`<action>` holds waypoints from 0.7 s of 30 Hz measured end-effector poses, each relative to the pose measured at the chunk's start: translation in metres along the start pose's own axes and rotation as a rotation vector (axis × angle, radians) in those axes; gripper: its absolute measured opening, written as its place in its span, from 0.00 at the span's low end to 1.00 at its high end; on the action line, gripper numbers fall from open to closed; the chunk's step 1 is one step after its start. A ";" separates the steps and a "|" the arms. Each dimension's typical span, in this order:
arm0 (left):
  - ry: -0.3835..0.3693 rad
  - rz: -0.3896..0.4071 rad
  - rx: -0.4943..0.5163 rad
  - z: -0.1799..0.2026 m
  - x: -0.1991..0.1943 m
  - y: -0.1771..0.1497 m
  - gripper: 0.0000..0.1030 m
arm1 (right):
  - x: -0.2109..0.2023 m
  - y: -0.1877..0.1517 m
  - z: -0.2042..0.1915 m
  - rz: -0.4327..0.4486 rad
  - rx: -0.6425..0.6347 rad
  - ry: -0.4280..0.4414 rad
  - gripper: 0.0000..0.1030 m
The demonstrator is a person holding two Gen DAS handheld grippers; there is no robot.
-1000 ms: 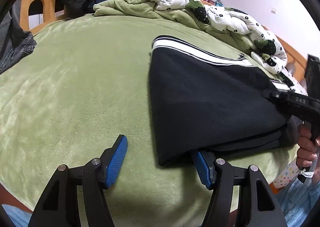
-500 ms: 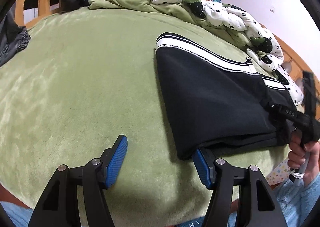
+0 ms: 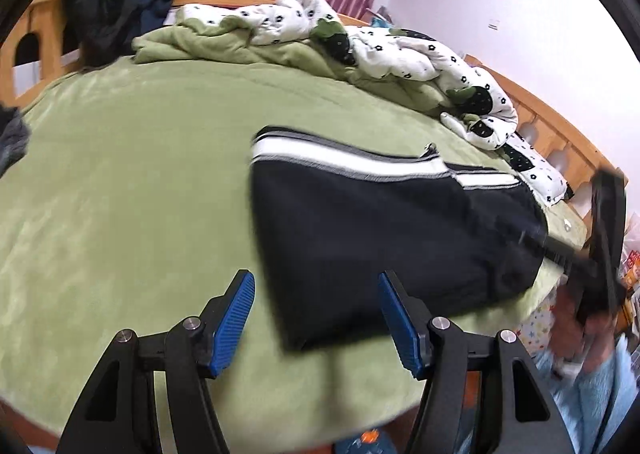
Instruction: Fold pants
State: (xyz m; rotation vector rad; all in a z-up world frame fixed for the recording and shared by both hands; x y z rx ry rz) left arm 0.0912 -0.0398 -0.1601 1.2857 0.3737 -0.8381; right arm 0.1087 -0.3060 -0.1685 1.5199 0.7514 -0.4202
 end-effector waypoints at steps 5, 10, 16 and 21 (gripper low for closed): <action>0.014 -0.089 -0.040 0.003 0.043 -0.013 0.60 | 0.027 -0.041 0.004 -0.172 -0.064 -0.085 0.35; 0.105 -0.095 0.075 0.004 0.048 -0.039 0.64 | 0.025 -0.043 0.001 -0.152 -0.117 -0.113 0.35; 0.025 -0.178 -0.073 -0.012 0.041 -0.040 0.65 | 0.003 -0.035 0.013 -0.114 -0.050 -0.071 0.40; 0.013 -0.160 -0.078 -0.011 0.030 -0.033 0.63 | -0.029 -0.042 0.037 -0.133 -0.031 -0.220 0.47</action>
Point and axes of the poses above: each gripper's, at about its wrist camera, not at the fingertips, and x roughly the way its jaws point, z to its right, y to its top, the point moved 8 cm from there along x, roughly the way its jaws point, and after that the axes turned 1 degree about -x, right-handed, at the moved point
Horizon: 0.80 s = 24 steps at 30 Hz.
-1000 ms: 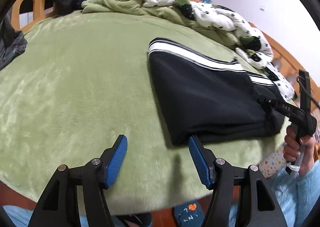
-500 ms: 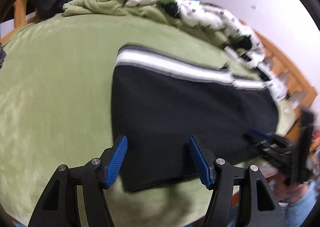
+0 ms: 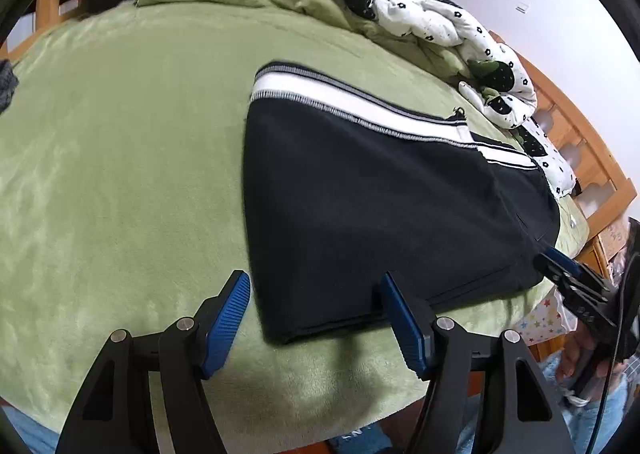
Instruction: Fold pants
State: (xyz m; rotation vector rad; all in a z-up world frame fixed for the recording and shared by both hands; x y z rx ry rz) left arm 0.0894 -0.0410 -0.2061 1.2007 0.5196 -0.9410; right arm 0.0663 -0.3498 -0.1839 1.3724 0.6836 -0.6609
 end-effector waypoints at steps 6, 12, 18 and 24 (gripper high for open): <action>0.006 0.028 -0.018 0.000 -0.012 0.012 0.64 | -0.047 0.001 0.061 0.060 0.178 -0.068 0.55; -0.045 0.020 -0.112 -0.011 -0.007 0.023 0.64 | -0.032 -0.015 0.135 0.035 0.359 -0.122 0.58; -0.067 0.019 -0.156 -0.027 0.013 0.037 0.64 | 0.016 -0.022 0.195 0.066 0.548 -0.051 0.62; -0.149 -0.010 -0.154 -0.039 0.045 0.055 0.63 | 0.075 -0.018 0.225 0.073 0.716 0.090 0.62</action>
Point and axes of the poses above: each gripper's, at about its wrist camera, not at the fingertips, and x roughly the way its jaws point, z to its right, y to its top, the point moved 8 cm from there along x, roughly the way its jaws point, and after that the axes turned 1 degree about -x, right-handed, at the moved point
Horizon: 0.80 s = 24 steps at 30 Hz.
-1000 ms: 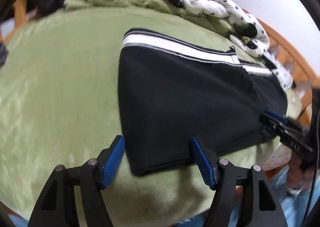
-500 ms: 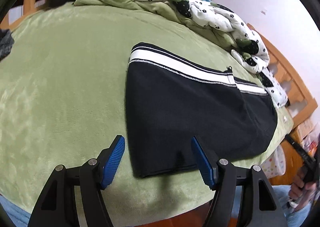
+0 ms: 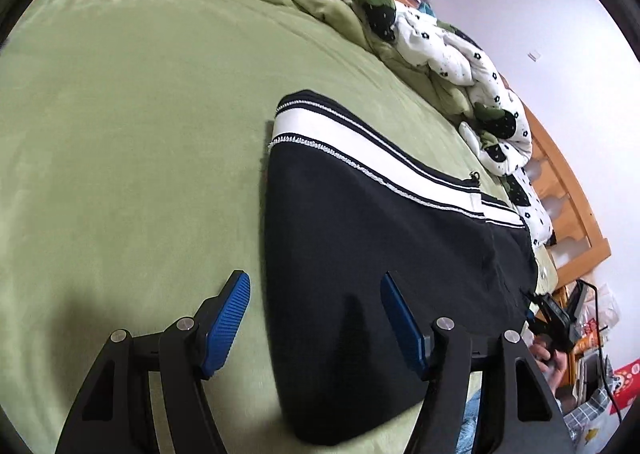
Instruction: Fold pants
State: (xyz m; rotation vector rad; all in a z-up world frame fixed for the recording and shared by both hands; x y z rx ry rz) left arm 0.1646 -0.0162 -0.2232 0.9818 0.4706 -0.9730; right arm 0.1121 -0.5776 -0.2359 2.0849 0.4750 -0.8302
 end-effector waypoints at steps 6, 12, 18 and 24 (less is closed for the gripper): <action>-0.056 -0.023 0.002 -0.005 0.038 0.015 0.59 | 0.030 0.033 -0.002 0.036 -0.023 0.008 0.62; -0.047 -0.029 -0.071 -0.004 0.061 0.033 0.37 | 0.050 0.059 0.002 0.031 0.006 0.001 0.56; -0.053 0.011 -0.114 0.008 0.053 0.042 0.11 | 0.025 0.072 -0.031 0.105 -0.112 -0.100 0.15; -0.143 0.129 -0.064 0.049 0.018 0.068 0.09 | -0.015 0.092 -0.101 0.182 -0.175 -0.093 0.14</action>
Point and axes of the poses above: each gripper's, at about its wrist camera, not at the fingertips, and x roughly the way its jaws point, z to its right, y to its top, the point moved 8 cm from there along x, roughly the way its jaws point, and after that the axes turned 1 degree about -x, right-handed, at the moved point
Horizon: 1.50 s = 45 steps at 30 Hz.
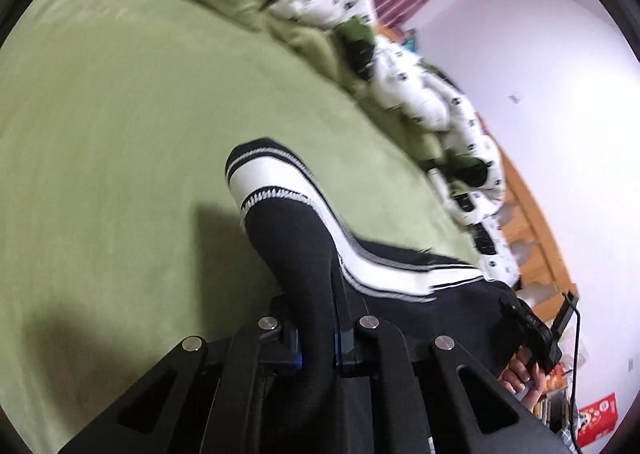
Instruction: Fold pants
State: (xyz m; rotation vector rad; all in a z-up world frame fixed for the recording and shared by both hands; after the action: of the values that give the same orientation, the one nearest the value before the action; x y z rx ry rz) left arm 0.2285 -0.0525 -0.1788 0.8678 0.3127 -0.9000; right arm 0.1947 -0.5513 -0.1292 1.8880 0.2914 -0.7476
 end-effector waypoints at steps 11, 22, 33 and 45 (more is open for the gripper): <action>0.045 0.128 0.030 -0.050 -0.087 0.066 0.09 | -0.059 0.022 -0.156 0.087 -0.112 0.214 0.13; 0.269 0.098 -0.163 -0.205 -0.114 0.054 0.14 | 0.017 -0.074 -0.195 -0.072 -0.103 0.279 0.14; 0.456 0.050 -0.134 -0.215 -0.117 0.019 0.55 | -0.031 -0.131 -0.162 -0.223 -0.321 0.321 0.45; 0.538 0.151 -0.067 -0.159 -0.167 -0.036 0.60 | -0.006 -0.144 -0.082 -0.209 -0.160 0.208 0.53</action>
State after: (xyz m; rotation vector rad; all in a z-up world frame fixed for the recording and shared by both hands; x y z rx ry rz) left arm 0.1157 0.1503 -0.2023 1.0485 0.7277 -0.5013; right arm 0.1458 -0.4149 -0.2105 1.8013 0.6688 -0.6444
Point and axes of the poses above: each gripper's, at about its wrist camera, not at the fingertips, and x roughly the way its jaws point, z to its right, y to its top, the point moved 8 cm from there along x, roughly the way its jaws point, and after that the axes turned 1 degree about -x, right-handed, at the moved point
